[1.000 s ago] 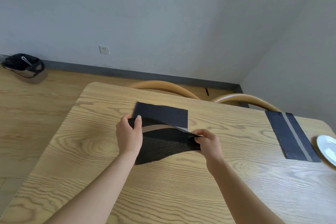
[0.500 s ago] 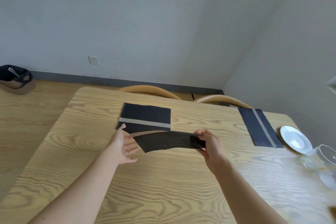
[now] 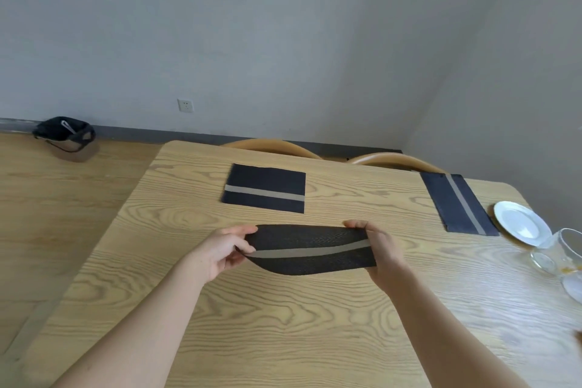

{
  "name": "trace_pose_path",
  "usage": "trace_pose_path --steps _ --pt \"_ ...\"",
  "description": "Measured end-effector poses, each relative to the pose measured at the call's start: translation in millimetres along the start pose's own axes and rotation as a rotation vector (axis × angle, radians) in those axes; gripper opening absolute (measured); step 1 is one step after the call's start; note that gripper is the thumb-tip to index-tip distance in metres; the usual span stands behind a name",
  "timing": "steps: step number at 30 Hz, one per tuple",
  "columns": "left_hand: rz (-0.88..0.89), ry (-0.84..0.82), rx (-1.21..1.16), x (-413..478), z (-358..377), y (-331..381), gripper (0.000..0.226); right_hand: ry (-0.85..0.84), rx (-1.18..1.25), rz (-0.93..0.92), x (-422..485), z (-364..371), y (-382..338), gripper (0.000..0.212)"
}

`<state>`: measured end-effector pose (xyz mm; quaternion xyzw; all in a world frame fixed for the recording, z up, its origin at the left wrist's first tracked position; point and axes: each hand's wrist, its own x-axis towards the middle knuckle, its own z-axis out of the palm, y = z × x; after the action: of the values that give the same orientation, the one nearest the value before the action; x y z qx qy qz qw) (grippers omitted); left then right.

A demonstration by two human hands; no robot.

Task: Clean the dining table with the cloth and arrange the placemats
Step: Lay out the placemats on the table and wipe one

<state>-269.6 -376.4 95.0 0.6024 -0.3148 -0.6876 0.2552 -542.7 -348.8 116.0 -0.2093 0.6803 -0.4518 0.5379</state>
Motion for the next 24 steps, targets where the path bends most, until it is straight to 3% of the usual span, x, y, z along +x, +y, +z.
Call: trace_pose_path --steps 7,10,14,20,24 --pt "0.16 0.259 0.327 -13 -23 -39 0.04 -0.076 0.116 0.221 -15 15 41 0.024" --pt "0.191 0.36 0.425 -9 -36 -61 0.032 -0.101 -0.256 0.09 -14 28 67 0.024" --pt "0.188 0.436 0.624 -5 -48 -91 0.035 -0.184 -0.827 -0.194 -19 44 100 0.054" --pt "0.226 0.502 0.847 -10 -58 -113 0.037 -0.244 -1.148 -0.352 -26 54 123 0.065" --pt "0.323 0.473 1.162 -16 -57 -124 0.06 -0.29 -1.472 -0.521 -26 47 131 0.067"
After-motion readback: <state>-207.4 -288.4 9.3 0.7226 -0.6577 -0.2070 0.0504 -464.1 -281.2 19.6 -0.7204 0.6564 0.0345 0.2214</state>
